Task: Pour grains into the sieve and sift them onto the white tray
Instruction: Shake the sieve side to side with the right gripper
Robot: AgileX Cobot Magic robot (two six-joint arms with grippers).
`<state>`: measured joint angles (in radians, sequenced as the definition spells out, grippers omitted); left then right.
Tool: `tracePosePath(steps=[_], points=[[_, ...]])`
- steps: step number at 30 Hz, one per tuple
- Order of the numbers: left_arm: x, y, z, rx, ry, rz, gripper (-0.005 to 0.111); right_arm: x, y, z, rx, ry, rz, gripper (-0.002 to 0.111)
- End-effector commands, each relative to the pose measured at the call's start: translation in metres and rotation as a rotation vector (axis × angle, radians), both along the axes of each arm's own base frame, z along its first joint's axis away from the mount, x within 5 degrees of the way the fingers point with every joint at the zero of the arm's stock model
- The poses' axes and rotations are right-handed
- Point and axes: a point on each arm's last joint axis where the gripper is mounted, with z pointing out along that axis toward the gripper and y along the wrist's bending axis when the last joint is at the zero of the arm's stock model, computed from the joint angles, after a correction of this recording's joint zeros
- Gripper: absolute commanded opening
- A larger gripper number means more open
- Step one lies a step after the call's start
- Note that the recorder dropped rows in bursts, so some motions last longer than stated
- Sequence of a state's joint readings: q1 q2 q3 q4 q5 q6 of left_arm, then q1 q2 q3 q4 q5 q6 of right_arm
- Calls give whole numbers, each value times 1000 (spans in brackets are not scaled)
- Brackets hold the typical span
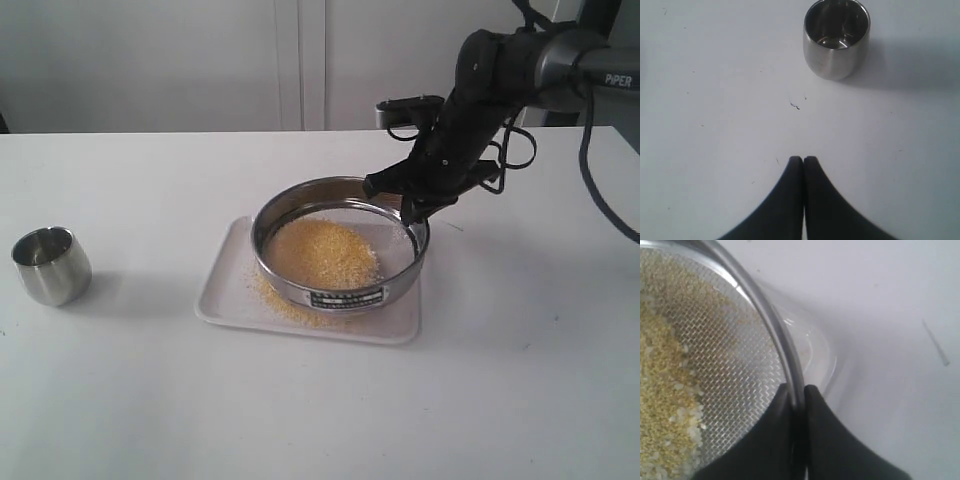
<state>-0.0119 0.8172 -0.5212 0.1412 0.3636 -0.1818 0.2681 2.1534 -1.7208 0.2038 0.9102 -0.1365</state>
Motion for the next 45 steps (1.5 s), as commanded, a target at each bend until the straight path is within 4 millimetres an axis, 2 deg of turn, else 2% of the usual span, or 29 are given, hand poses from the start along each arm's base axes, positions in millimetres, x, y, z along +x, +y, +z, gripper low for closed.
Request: tracePosePath(steps=[1, 4, 7, 8, 10, 11, 14, 15, 17, 18, 20, 21, 22, 23, 24, 26, 27, 29, 30, 32, 33, 35, 36, 38, 39, 41, 42, 44, 45], points=[[-2, -1, -2, -7, 2, -1, 0, -2, 2, 9, -14, -51, 167, 0], [-2, -1, -2, -7, 2, -1, 0, 5, -3, 11, 105, -16, -178, 0], [-2, -1, -2, -7, 2, -1, 0, 1, 2, 12, 49, -57, 97, 0], [-2, -1, -2, -7, 2, -1, 0, 2, 2, 12, 47, -66, 94, 0], [-2, -1, -2, -7, 2, -1, 0, 5, 1, 10, 133, -29, -144, 0], [-2, -1, -2, -7, 2, -1, 0, 5, 4, 7, 157, -8, -166, 0], [-2, -1, -2, -7, 2, -1, 0, -1, 11, 6, 72, -47, 149, 0], [-2, -1, -2, -7, 2, -1, 0, 1, 10, 6, 76, -53, 106, 0], [-2, -1, -2, -7, 2, -1, 0, 5, 7, 3, 172, 2, -164, 0], [-2, -1, -2, -7, 2, -1, 0, 4, 9, 2, 186, 13, -158, 0], [-2, -1, -2, -7, 2, -1, 0, 1, 12, 2, 102, -36, 125, 0], [-2, -1, -2, -7, 2, -1, 0, 3, 9, 3, 92, -51, 93, 0], [-2, -1, -2, -7, 2, -1, 0, 7, 4, 2, 135, -27, -100, 0], [-2, -1, -2, -7, 2, -1, 0, 8, 3, 3, 181, -6, -216, 0], [-2, -1, -2, -7, 2, -1, 0, 8, 5, 3, 206, 6, -228, 0], [-2, -1, -2, -7, 2, -1, 0, 4, 8, 6, 121, -58, 68, 0], [-2, -1, -2, -7, 2, -1, 0, 5, 8, 7, 112, -71, 93, 0], [-2, -1, -2, -7, 2, -1, 0, 6, 8, 5, 195, -10, -142, 0], [-2, -1, -2, -7, 2, -1, 0, 4, 9, 4, 183, -2, -95, 0], [-2, -1, -2, -7, 2, -1, 0, 1, 9, 3, 87, -49, 145, 0], [-2, -1, -2, -7, 2, -1, 0, 4, 5, 3, 97, -52, 82, 0], [-2, -1, -2, -7, 2, -1, 0, 6, 5, 3, 203, 16, -170, 0], [-2, -1, -2, -7, 2, -1, 0, 4, 7, 1, 210, 39, -130, 0], [-2, -1, -2, -7, 2, -1, 0, 1, 8, 3, 108, -36, 171, 0], [-2, -1, -2, -7, 2, -1, 0, 4, 4, 4, 99, -55, 103, 0], [-2, -1, -2, -7, 2, -1, 0, 8, 2, 3, 218, 10, -229, 0], [-2, -1, -2, -7, 2, -1, 0, 6, 6, 2, 226, 16, -172, 0], [-2, -1, -2, -7, 2, -1, 0, 3, 10, 3, 120, -60, 178, 0], [-2, -1, -2, -7, 2, -1, 0, 4, 9, 4, 117, -72, 152, 0]])
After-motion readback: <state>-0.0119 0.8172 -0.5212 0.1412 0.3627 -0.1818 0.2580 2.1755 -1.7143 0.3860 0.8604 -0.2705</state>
